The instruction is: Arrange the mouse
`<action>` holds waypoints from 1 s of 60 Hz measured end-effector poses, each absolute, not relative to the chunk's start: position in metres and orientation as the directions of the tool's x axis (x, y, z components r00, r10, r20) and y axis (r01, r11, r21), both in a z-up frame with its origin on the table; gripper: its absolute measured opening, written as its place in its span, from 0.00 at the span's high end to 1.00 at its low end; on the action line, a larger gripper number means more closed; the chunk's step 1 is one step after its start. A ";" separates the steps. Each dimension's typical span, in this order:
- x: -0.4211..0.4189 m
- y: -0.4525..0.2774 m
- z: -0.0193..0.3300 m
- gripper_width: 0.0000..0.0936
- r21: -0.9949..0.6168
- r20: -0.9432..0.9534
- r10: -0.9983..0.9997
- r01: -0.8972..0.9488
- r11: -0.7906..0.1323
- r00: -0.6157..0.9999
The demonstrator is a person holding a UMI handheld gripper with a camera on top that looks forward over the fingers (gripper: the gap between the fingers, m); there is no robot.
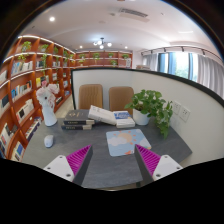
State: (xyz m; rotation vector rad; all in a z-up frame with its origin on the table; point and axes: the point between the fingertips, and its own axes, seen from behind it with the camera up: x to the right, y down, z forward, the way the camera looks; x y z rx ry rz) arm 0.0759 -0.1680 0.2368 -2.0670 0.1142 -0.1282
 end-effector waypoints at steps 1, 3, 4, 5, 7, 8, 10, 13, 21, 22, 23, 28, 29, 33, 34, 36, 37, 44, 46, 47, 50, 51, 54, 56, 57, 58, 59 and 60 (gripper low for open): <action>0.076 -0.160 0.233 0.08 -0.878 0.044 -0.133 -0.025 -0.478 0.990; 0.071 -0.160 0.227 0.09 -0.876 0.045 -0.126 -0.021 -0.482 0.991; 0.068 -0.160 0.223 0.10 -0.875 0.045 -0.121 -0.020 -0.484 0.992; 0.065 -0.159 0.218 0.10 -0.873 0.044 -0.116 -0.018 -0.487 0.992; 0.057 -0.164 0.210 0.10 -0.868 0.043 -0.105 -0.015 -0.496 0.994; 0.052 -0.163 0.202 0.10 -0.866 0.043 -0.099 -0.012 -0.500 0.994; 0.042 -0.163 0.189 0.10 -0.861 0.043 -0.087 -0.008 -0.509 0.995; 0.022 -0.164 0.169 0.10 -0.848 0.039 -0.064 -0.001 -0.530 0.997; -0.050 -0.164 0.119 0.09 -0.812 0.009 0.030 0.024 -0.583 1.000; -0.060 -0.164 0.112 0.09 -0.807 0.002 0.041 0.025 -0.590 0.999; -0.071 -0.163 0.106 0.10 -0.802 -0.006 0.051 0.026 -0.597 0.999; -0.124 -0.152 0.078 0.09 -0.777 -0.047 0.100 0.027 -0.629 0.994; -0.135 -0.150 0.073 0.09 -0.771 -0.054 0.111 0.029 -0.636 0.992; -0.177 -0.136 0.058 0.09 -0.758 -0.078 0.157 0.043 -0.651 0.985; -0.186 -0.132 0.055 0.09 -0.753 -0.081 0.166 0.049 -0.656 0.983; -0.204 -0.123 0.048 0.09 -0.745 -0.084 0.183 0.060 -0.664 0.979; -0.211 -0.118 0.046 0.09 -0.742 -0.085 0.191 0.066 -0.667 0.978; -0.255 -0.074 0.032 0.08 -0.732 -0.084 0.214 0.086 -0.676 0.973; -0.266 -0.060 0.029 0.08 -0.732 -0.087 0.219 0.087 -0.676 0.972; -0.272 -0.053 0.028 0.08 -0.732 -0.088 0.222 0.088 -0.675 0.971; -0.286 -0.032 0.024 0.08 -0.729 -0.089 0.224 0.090 -0.678 0.971; -0.289 -0.025 0.023 0.09 -0.729 -0.089 0.223 0.089 -0.679 0.971; -0.301 -0.005 0.018 0.09 -0.727 -0.091 0.223 0.089 -0.681 0.971; -0.307 0.007 0.015 0.08 -0.725 -0.087 0.219 0.089 -0.683 0.972; -0.309 0.013 0.012 0.09 -0.723 -0.084 0.216 0.090 -0.685 0.973; -0.312 0.019 0.010 0.09 -0.721 -0.081 0.213 0.091 -0.687 0.974; -0.314 0.024 0.007 0.09 -0.718 -0.079 0.211 0.091 -0.690 0.974; -0.317 0.029 0.006 0.09 -0.715 -0.078 0.210 0.092 -0.693 0.975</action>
